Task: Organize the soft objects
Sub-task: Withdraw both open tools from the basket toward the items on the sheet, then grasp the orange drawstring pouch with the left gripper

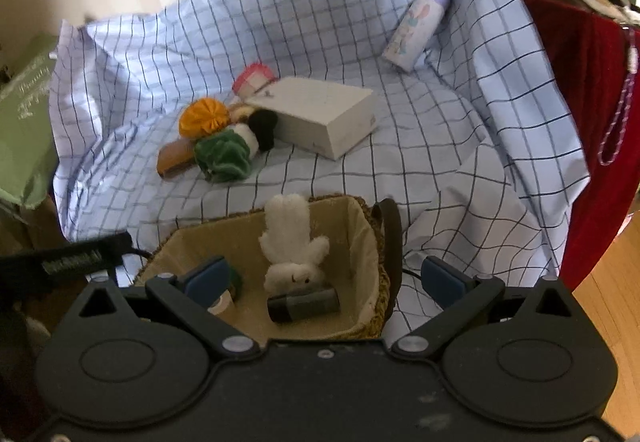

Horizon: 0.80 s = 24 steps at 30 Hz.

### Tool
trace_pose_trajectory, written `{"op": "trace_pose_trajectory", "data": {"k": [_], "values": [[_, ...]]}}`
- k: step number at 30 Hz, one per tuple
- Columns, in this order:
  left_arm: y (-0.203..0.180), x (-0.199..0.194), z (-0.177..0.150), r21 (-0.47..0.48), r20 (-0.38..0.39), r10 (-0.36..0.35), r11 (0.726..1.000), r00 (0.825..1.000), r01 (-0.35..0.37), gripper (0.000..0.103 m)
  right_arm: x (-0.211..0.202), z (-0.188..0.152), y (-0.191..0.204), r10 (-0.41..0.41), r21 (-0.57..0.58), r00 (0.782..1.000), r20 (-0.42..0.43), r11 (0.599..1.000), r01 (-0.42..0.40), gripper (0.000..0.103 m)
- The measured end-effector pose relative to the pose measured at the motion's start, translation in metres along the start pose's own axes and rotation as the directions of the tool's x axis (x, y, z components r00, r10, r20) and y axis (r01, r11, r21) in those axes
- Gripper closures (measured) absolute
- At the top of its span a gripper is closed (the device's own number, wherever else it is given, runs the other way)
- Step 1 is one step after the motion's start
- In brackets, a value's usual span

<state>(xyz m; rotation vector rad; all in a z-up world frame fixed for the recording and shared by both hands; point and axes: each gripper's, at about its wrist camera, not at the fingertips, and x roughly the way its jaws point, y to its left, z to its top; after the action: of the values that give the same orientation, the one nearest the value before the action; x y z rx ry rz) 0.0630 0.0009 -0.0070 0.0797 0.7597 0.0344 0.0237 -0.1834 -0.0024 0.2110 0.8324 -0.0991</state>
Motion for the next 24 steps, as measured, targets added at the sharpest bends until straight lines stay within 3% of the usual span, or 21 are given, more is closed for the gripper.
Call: {"op": "trace_pose_trajectory", "data": {"k": [9, 18, 24], "values": [[0.008, 0.035, 0.039, 0.013, -0.015, -0.017, 1.0, 1.0, 0.017, 0.013, 0.034, 0.032, 0.002, -0.008, -0.081, 0.998, -0.055, 0.997, 0.004, 0.0], [0.007, 0.081, 0.099, 0.024, 0.004, -0.068, 0.997, 0.998, 0.068, 0.013, 0.065, 0.078, 0.008, 0.0, -0.142, 0.999, -0.037, 0.99, -0.006, 0.0], [0.002, 0.124, 0.131, 0.009, -0.029, -0.111, 0.994, 0.993, 0.111, 0.013, 0.084, 0.099, 0.02, 0.013, -0.178, 1.0, -0.027, 0.984, -0.018, 0.0]]}}
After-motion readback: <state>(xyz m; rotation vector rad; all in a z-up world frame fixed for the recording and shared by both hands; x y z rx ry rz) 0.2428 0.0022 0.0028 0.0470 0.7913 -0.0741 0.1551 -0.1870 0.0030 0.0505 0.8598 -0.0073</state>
